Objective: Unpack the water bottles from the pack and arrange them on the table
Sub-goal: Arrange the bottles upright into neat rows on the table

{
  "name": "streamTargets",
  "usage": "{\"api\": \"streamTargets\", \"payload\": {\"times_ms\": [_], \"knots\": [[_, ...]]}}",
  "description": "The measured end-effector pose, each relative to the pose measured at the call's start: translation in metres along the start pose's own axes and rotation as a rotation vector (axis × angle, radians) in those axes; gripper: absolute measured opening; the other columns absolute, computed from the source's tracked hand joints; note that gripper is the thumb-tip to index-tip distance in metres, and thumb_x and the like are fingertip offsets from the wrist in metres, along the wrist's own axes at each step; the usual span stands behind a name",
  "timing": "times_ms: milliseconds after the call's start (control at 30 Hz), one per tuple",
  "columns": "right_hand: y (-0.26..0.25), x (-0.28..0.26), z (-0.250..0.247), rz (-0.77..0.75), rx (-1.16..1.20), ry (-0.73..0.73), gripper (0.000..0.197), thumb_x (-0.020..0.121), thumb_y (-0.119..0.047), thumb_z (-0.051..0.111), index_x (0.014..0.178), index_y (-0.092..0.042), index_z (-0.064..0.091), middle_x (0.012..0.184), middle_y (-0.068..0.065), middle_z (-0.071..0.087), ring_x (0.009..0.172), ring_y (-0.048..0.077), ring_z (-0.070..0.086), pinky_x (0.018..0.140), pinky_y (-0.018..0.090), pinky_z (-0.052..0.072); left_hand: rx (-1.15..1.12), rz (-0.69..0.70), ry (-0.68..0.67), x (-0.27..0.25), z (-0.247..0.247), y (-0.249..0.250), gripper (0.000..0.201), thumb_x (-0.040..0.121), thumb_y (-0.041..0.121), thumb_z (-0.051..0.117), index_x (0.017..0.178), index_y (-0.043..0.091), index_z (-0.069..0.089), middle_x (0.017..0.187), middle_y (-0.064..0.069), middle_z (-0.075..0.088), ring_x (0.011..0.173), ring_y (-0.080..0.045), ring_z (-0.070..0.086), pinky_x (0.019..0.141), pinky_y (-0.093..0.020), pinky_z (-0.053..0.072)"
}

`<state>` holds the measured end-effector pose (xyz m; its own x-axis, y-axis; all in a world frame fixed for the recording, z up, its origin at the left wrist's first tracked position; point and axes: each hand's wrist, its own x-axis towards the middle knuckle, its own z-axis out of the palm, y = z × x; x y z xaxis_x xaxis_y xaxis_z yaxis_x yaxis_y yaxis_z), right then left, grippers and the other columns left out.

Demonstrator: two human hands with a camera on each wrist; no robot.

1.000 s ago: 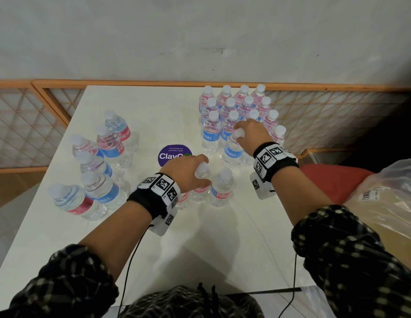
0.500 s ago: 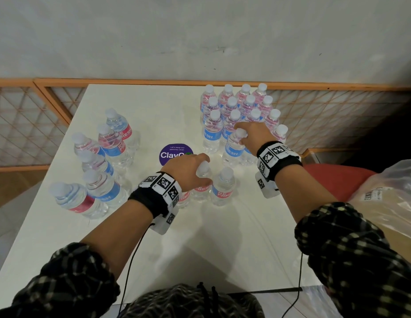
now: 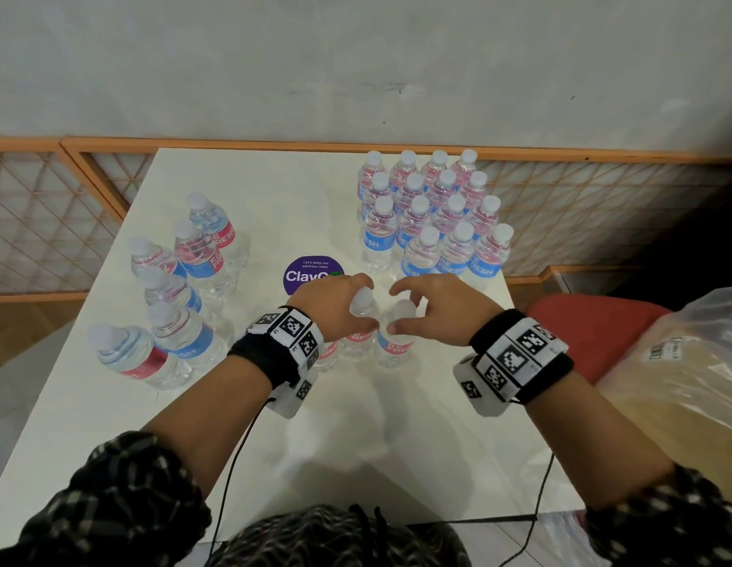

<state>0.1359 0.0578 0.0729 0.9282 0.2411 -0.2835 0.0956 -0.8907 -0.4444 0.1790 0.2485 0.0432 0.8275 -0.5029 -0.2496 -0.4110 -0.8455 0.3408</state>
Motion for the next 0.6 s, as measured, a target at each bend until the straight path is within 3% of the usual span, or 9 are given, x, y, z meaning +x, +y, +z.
{"api": "streamTargets", "payload": {"times_ms": [67, 167, 267, 400, 500, 600], "knots": [[0.0, 0.008, 0.003, 0.008, -0.072, -0.003, 0.04, 0.078, -0.041, 0.071, 0.112, -0.021, 0.062, 0.097, 0.002, 0.059, 0.084, 0.017, 0.054, 0.077, 0.031, 0.047, 0.003, 0.001, -0.002, -0.001, 0.0, 0.001, 0.058, 0.078, 0.051, 0.064, 0.126, 0.024, 0.046, 0.119, 0.001, 0.062, 0.104, -0.021, 0.06, 0.084, -0.035, 0.05], [0.0, 0.024, 0.005, -0.03, -0.155, 0.031, 0.028, 0.08, -0.028, 0.07, 0.102, -0.011, 0.066, 0.091, 0.005, 0.051, 0.089, 0.024, 0.051, 0.072, 0.031, 0.037, 0.005, -0.001, 0.002, -0.002, 0.0, 0.0, 0.057, 0.079, 0.051, 0.064, 0.126, 0.023, 0.046, 0.118, 0.001, 0.062, 0.103, -0.021, 0.06, 0.083, -0.036, 0.05], [0.003, 0.04, 0.002, -0.045, -0.194, 0.041, 0.026, 0.082, -0.015, 0.065, 0.107, -0.009, 0.065, 0.093, 0.003, 0.045, 0.097, 0.028, 0.051, 0.075, 0.029, 0.032, 0.006, -0.008, -0.001, -0.003, 0.001, 0.0, 0.057, 0.079, 0.051, 0.063, 0.127, 0.024, 0.045, 0.118, 0.001, 0.061, 0.103, -0.021, 0.059, 0.082, -0.035, 0.049], [0.007, 0.057, -0.006, -0.067, -0.206, 0.066, 0.037, 0.087, -0.001, 0.049, 0.119, -0.015, 0.062, 0.111, 0.01, 0.055, 0.105, 0.03, 0.052, 0.082, 0.031, 0.037, 0.009, -0.008, 0.0, -0.002, 0.001, -0.001, 0.055, 0.08, 0.052, 0.063, 0.125, 0.024, 0.046, 0.117, 0.003, 0.06, 0.102, -0.02, 0.059, 0.079, -0.033, 0.047], [0.003, 0.063, -0.012, -0.054, -0.217, 0.072, 0.045, 0.088, -0.002, 0.052, 0.129, -0.019, 0.056, 0.122, 0.01, 0.053, 0.113, 0.029, 0.051, 0.089, 0.032, 0.039, 0.002, -0.012, 0.003, -0.003, 0.001, -0.001, 0.057, 0.08, 0.052, 0.062, 0.127, 0.026, 0.045, 0.119, 0.003, 0.06, 0.103, -0.02, 0.059, 0.081, -0.033, 0.047], [-0.003, 0.067, -0.014, -0.036, -0.227, 0.08, 0.042, 0.088, -0.011, 0.059, 0.129, -0.018, 0.054, 0.123, 0.01, 0.054, 0.115, 0.028, 0.05, 0.086, 0.029, 0.035, -0.004, -0.012, 0.014, -0.003, 0.001, -0.001, 0.059, 0.079, 0.052, 0.062, 0.129, 0.027, 0.044, 0.121, 0.003, 0.06, 0.105, -0.02, 0.059, 0.082, -0.033, 0.048]]}}
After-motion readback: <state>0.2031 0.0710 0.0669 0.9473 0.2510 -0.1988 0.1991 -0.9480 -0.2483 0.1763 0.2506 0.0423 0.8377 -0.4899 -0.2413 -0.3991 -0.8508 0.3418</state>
